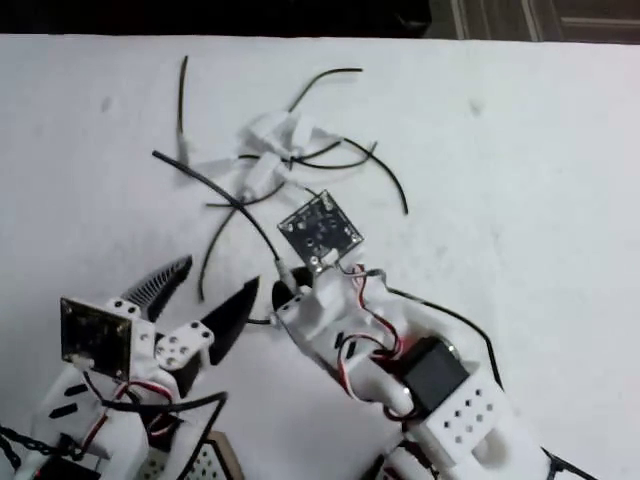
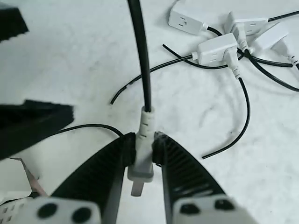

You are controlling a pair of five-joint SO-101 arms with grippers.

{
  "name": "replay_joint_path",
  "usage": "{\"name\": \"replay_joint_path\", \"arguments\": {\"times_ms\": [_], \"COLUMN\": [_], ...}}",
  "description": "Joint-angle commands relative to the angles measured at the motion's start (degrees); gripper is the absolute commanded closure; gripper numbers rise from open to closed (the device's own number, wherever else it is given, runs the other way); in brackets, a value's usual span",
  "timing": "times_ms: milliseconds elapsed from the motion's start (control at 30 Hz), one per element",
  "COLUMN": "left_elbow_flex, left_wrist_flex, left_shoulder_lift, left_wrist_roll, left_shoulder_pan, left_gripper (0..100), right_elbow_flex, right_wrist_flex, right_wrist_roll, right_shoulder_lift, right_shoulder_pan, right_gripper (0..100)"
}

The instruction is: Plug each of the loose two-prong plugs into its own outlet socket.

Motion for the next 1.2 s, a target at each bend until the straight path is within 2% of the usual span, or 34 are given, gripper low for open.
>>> {"name": "replay_joint_path", "arguments": {"times_ms": [0,167,300,600,700,933,1167], "left_elbow_flex": [2.7,9.4,8.8,3.5,3.5,3.3,3.7], "left_wrist_flex": [-2.8,-10.1,-10.7,-3.2,-2.2,-2.6,-2.7], "left_shoulder_lift": [-0.1,-0.1,0.0,0.0,0.0,0.0,0.0], "left_wrist_roll": [-0.4,-0.4,-0.2,-0.4,-0.4,-0.4,-0.4], "left_shoulder_pan": [-3.3,-5.3,-4.3,7.5,8.5,-0.7,-19.1], "left_gripper": [72,72,72,72,72,72,72], "right_elbow_flex": [-2.4,-2.1,-0.4,3.0,3.0,2.9,3.2], "right_wrist_flex": [0.5,2.1,0.9,-6.0,-6.5,-3.8,-0.3], "right_wrist_roll": [0.4,0.4,0.4,0.3,0.3,0.4,0.4], "right_shoulder_lift": [-4.2,-9.4,-8.8,-1.9,-0.9,-0.7,0.6], "right_shoulder_pan": [0.0,-6.7,-8.1,-8.1,-8.0,-2.9,2.8], "right_gripper": [98.1,98.1,98.1,98.1,98.1,98.1,98.1]}}
